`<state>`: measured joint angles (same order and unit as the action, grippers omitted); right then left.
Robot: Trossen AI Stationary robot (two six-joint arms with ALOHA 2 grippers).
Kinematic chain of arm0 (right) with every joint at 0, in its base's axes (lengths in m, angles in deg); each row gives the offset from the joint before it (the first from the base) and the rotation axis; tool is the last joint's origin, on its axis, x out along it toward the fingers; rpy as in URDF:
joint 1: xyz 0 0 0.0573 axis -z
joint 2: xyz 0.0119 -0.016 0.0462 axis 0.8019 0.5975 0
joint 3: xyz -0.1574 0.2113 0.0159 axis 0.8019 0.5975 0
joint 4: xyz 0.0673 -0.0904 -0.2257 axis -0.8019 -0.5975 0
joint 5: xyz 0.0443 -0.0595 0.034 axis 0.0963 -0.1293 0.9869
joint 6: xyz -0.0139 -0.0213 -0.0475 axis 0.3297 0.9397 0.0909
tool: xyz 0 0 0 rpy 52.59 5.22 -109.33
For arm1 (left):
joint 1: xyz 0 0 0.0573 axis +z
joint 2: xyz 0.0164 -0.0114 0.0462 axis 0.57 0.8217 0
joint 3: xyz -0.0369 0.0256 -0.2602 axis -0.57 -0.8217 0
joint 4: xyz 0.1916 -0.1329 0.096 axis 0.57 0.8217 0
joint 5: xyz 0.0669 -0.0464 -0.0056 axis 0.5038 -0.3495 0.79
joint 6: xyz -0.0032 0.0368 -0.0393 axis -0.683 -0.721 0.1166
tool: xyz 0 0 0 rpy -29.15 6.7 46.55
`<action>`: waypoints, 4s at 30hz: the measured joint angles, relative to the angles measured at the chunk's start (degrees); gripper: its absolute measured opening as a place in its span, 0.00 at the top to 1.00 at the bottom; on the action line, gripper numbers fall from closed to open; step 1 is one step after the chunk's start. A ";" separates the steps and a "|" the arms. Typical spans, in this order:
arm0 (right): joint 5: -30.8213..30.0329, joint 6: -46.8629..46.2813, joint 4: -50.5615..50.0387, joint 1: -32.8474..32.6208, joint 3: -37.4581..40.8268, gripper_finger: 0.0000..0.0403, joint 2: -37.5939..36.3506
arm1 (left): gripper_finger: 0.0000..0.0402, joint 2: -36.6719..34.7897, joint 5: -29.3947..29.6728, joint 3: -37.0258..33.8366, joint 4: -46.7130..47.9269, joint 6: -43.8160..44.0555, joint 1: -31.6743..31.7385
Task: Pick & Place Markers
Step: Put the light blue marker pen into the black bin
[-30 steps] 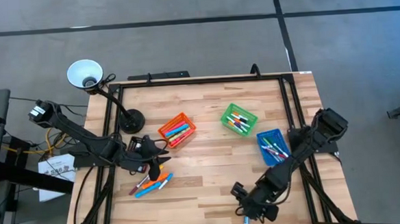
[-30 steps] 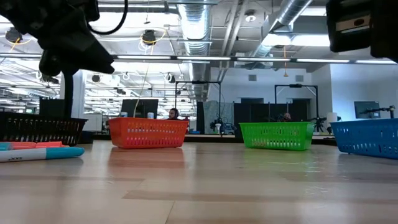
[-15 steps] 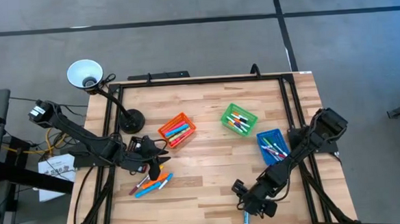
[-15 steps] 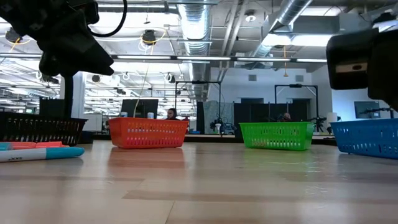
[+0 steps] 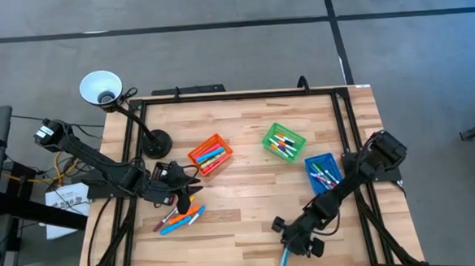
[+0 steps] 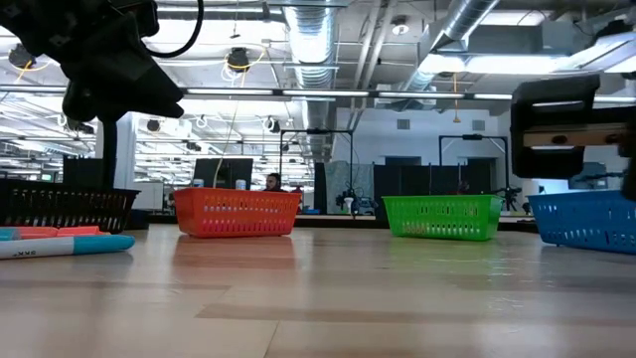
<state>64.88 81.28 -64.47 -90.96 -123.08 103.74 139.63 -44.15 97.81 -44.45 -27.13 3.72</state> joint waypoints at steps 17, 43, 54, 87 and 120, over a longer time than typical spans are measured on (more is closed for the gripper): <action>-30.77 -3.11 -1.31 9.08 -6.75 0.79 -6.41 | 0.68 0.06 2.72 0.02 -3.83 -4.36 0.02; -31.55 -13.13 -1.79 26.79 -6.80 0.84 -8.50 | 0.54 18.14 -15.71 0.04 -31.12 -45.29 21.22; -30.14 -13.13 -0.34 26.68 -6.80 0.84 -8.48 | 0.55 22.84 -22.60 0.07 -42.35 -49.47 20.95; -25.71 -17.15 8.88 26.49 -6.78 0.74 -8.41 | 0.82 22.84 -24.33 0.07 -42.37 -46.53 20.74; -25.81 -20.69 1.64 26.49 -6.78 0.39 -8.41 | 0.80 2.98 3.51 0.07 -5.89 -26.18 8.25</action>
<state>39.07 60.59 -62.83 -64.47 -129.86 95.32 142.62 -40.64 97.88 -50.34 -53.31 11.98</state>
